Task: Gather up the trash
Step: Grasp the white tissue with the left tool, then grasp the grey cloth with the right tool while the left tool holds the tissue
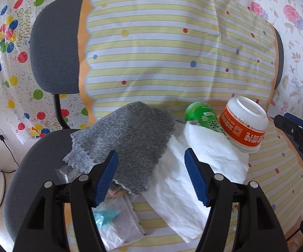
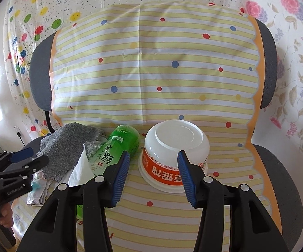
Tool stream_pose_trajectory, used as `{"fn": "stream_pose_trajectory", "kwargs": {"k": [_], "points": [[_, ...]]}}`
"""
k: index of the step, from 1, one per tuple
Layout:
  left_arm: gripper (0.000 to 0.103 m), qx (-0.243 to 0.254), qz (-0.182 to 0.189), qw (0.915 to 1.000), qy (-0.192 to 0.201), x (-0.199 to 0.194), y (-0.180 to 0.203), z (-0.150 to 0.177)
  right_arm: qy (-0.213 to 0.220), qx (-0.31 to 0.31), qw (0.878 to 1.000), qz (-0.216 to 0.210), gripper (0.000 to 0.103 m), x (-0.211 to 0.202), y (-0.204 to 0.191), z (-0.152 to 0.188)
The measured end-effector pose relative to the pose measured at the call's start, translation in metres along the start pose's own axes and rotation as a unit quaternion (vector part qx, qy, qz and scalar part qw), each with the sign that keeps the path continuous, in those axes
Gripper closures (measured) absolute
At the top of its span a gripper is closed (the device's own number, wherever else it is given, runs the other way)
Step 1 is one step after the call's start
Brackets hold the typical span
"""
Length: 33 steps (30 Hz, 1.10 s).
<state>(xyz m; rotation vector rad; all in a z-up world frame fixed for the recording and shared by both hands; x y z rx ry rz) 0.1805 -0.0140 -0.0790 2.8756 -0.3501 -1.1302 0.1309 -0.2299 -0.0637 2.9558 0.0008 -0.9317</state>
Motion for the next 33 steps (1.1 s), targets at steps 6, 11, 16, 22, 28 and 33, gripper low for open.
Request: {"fn": "stream_pose_trajectory", "kwargs": {"k": [6, 11, 16, 22, 28, 33], "points": [[0.039, -0.005, 0.053, 0.9978, -0.04, 0.015, 0.027, 0.006, 0.002, 0.001, 1.0, 0.014, 0.054, -0.007, 0.01, 0.001], [0.033, -0.027, 0.101, 0.9919, -0.072, 0.032, 0.041, 0.012, -0.002, 0.013, 1.0, 0.023, 0.054, -0.004, 0.026, 0.005], [0.062, -0.084, 0.174, 0.9751, -0.108, 0.041, 0.035, 0.011, -0.004, 0.024, 1.0, 0.014, 0.054, -0.004, 0.031, 0.012], [0.103, -0.059, 0.165, 0.9794, -0.1, 0.034, 0.039, 0.007, -0.001, 0.017, 1.0, -0.002, 0.054, -0.013, 0.016, 0.014], [0.103, -0.015, 0.113, 0.9934, 0.015, -0.027, 0.019, -0.015, 0.013, 0.004, 1.0, -0.024, 0.054, -0.027, -0.009, 0.007], [0.103, 0.005, 0.074, 0.9924, 0.098, -0.075, 0.001, -0.039, 0.014, -0.005, 0.999, -0.048, 0.051, -0.022, -0.035, -0.001]]}}
Point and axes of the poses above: each gripper's, at about its wrist camera, not at the fingertips, and x roughly the way its jaws point, y to its right, z to its underside, the point moved 2 cm from there along x, roughly the way its jaws point, and after that the axes turned 9 degrees about -x, right-handed, at the moved point
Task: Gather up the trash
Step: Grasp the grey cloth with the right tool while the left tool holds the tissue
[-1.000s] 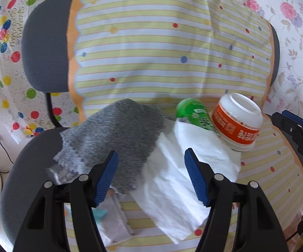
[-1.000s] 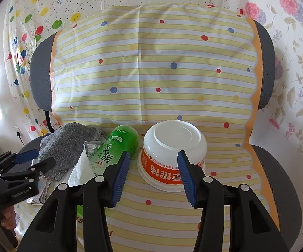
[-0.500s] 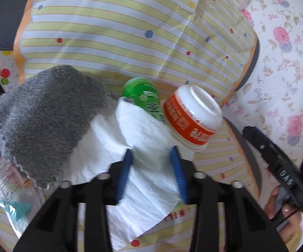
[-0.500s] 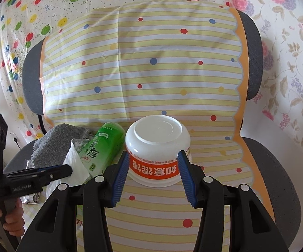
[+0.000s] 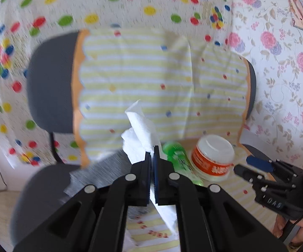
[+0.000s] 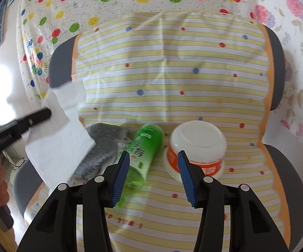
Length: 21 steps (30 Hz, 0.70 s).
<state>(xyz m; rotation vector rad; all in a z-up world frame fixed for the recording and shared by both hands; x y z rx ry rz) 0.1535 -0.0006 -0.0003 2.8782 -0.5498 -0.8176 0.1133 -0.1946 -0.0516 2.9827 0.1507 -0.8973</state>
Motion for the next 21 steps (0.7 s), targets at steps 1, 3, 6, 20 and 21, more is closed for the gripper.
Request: {"fn": "stream_pose_trajectory", "kwargs": {"k": [1, 3, 6, 20, 21], "points": [[0.103, 0.002, -0.005, 1.0, 0.007, -0.003, -0.002, -0.003, -0.002, 0.0, 1.0, -0.006, 0.048, 0.003, -0.005, -0.001], [0.103, 0.003, -0.017, 0.9998, 0.014, -0.003, -0.012, -0.007, -0.012, -0.004, 1.0, -0.018, 0.044, 0.014, -0.017, -0.002], [0.103, -0.008, -0.032, 0.9994, 0.011, 0.004, -0.027, -0.004, -0.024, -0.009, 0.999, -0.033, 0.044, 0.027, -0.032, -0.003], [0.103, -0.054, -0.118, 0.9915, 0.017, 0.014, -0.135, -0.008, -0.054, -0.063, 0.99, -0.116, 0.043, 0.118, -0.137, -0.041], [0.103, -0.058, -0.12, 0.991, 0.012, 0.018, -0.142, -0.005, -0.058, -0.065, 0.99, -0.115, 0.04, 0.125, -0.141, -0.041]]}}
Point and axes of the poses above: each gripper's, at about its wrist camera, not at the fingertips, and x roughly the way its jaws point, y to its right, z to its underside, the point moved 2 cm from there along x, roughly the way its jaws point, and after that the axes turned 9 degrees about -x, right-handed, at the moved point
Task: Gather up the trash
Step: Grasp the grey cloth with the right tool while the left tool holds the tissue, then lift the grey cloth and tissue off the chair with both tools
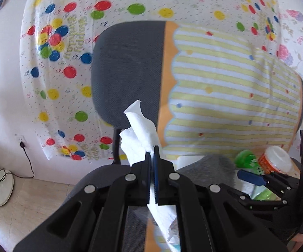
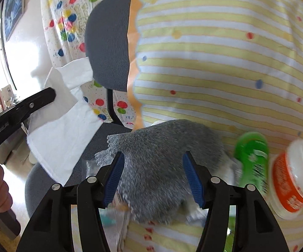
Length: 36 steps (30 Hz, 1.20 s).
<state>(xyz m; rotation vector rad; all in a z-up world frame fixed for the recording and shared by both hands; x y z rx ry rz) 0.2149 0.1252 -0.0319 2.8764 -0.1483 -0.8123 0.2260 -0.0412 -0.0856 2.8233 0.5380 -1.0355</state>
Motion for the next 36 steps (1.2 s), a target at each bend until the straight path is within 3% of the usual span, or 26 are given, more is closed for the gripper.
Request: {"fn": "stream_pose_trajectory", "kwargs": {"k": [7, 15, 18, 29, 31, 36], "points": [[0.103, -0.023, -0.011, 0.9993, -0.029, 0.035, -0.028, 0.016, -0.04, 0.001, 0.999, 0.019, 0.037, 0.054, -0.001, -0.009], [0.103, -0.023, -0.016, 0.9985, -0.047, 0.049, -0.024, 0.021, -0.04, 0.008, 0.998, 0.044, 0.083, 0.055, 0.004, -0.011], [0.103, -0.018, -0.015, 0.9987, -0.045, 0.044, -0.02, 0.02, -0.02, 0.011, 0.999, 0.05, 0.088, 0.041, 0.01, -0.01], [0.103, -0.002, -0.001, 1.0, 0.001, -0.014, 0.005, -0.007, 0.106, 0.033, 0.994, 0.016, 0.091, -0.074, 0.029, -0.028], [0.103, 0.001, -0.003, 1.0, 0.008, -0.023, 0.012, -0.012, 0.103, 0.032, 0.994, 0.015, 0.084, -0.086, 0.031, -0.031], [0.103, 0.009, 0.001, 1.0, 0.002, -0.033, 0.029, -0.007, 0.049, 0.019, 0.998, 0.043, 0.087, -0.084, 0.03, -0.016]]}}
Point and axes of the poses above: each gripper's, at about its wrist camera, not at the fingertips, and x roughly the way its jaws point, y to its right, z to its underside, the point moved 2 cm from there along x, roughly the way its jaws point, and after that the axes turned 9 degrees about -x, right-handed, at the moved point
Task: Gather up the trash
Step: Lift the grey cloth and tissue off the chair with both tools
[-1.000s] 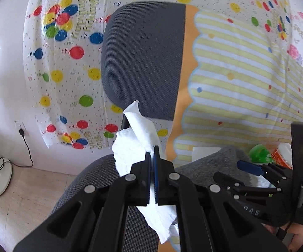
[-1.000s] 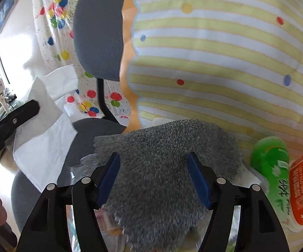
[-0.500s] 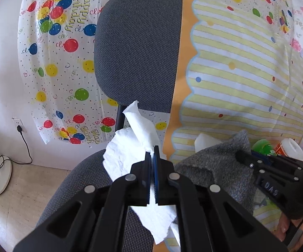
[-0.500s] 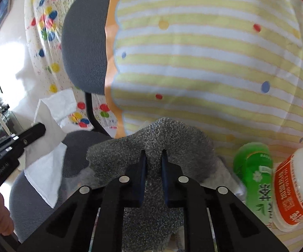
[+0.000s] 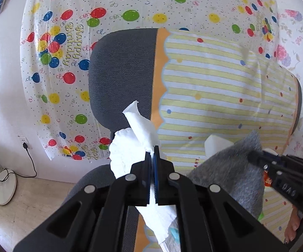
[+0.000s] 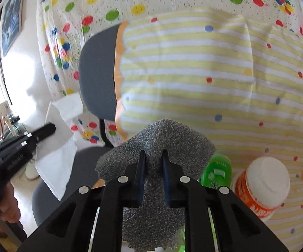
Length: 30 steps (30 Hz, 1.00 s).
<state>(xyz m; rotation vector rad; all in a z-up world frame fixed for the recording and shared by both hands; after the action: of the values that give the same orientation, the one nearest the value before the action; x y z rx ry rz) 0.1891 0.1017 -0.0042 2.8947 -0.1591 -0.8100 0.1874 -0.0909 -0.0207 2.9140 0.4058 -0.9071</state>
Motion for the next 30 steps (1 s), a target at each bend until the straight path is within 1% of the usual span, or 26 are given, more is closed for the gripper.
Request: {"fn": "stream_pose_trajectory", "kwargs": {"k": [1, 2, 5, 7, 9, 12, 16, 17, 18, 19, 20, 21, 24, 27, 30], "points": [[0.103, 0.002, 0.004, 1.0, -0.003, -0.001, 0.003, 0.005, -0.01, -0.002, 1.0, 0.006, 0.087, 0.0, 0.001, 0.009], [0.103, 0.003, 0.009, 0.9999, -0.008, 0.0, 0.005, 0.009, -0.018, -0.004, 1.0, 0.007, 0.084, 0.002, 0.001, 0.017], [0.103, 0.012, 0.019, 0.9995, -0.021, 0.005, 0.016, 0.023, -0.045, -0.012, 0.999, 0.014, 0.083, 0.01, 0.006, 0.037], [0.103, 0.01, 0.027, 0.9991, -0.032, 0.012, 0.021, 0.03, -0.057, -0.011, 0.998, 0.017, 0.077, 0.014, 0.012, 0.045], [0.103, 0.007, 0.037, 0.9984, -0.041, 0.02, 0.026, 0.035, -0.057, -0.008, 0.998, 0.017, 0.07, 0.014, 0.016, 0.048], [0.103, 0.011, 0.043, 0.9981, -0.044, 0.023, 0.03, 0.038, -0.044, -0.019, 0.999, 0.017, 0.064, 0.011, 0.015, 0.047], [0.103, 0.009, 0.044, 0.9979, -0.045, 0.025, 0.03, 0.038, -0.017, -0.029, 0.999, 0.016, 0.064, 0.008, 0.01, 0.042], [0.103, 0.009, 0.043, 0.998, -0.045, 0.025, 0.029, 0.038, -0.009, -0.027, 0.999, 0.015, 0.066, 0.008, 0.009, 0.04], [0.103, 0.009, 0.041, 0.9981, -0.045, 0.025, 0.028, 0.038, -0.002, -0.027, 0.999, 0.016, 0.085, 0.007, 0.008, 0.038], [0.103, 0.008, 0.04, 0.9981, -0.045, 0.025, 0.026, 0.038, 0.005, -0.026, 1.0, 0.015, 0.098, 0.006, 0.007, 0.035], [0.103, 0.008, 0.038, 0.9982, -0.045, 0.024, 0.025, 0.038, 0.017, -0.019, 1.0, 0.014, 0.097, 0.003, 0.008, 0.032], [0.103, 0.007, 0.036, 0.9983, -0.045, 0.024, 0.024, 0.037, 0.035, -0.006, 0.999, 0.004, 0.098, -0.003, 0.009, 0.027], [0.103, 0.007, 0.025, 0.9988, -0.042, 0.018, 0.018, 0.032, 0.067, 0.012, 0.997, -0.024, 0.098, -0.019, 0.012, 0.007], [0.103, 0.006, 0.024, 0.9994, -0.023, 0.003, 0.016, 0.019, 0.099, 0.014, 0.994, -0.033, 0.097, -0.043, 0.011, -0.014], [0.103, 0.009, 0.032, 0.9994, -0.001, -0.016, 0.023, 0.004, 0.116, 0.011, 0.993, -0.028, 0.097, -0.066, 0.009, -0.024]]}}
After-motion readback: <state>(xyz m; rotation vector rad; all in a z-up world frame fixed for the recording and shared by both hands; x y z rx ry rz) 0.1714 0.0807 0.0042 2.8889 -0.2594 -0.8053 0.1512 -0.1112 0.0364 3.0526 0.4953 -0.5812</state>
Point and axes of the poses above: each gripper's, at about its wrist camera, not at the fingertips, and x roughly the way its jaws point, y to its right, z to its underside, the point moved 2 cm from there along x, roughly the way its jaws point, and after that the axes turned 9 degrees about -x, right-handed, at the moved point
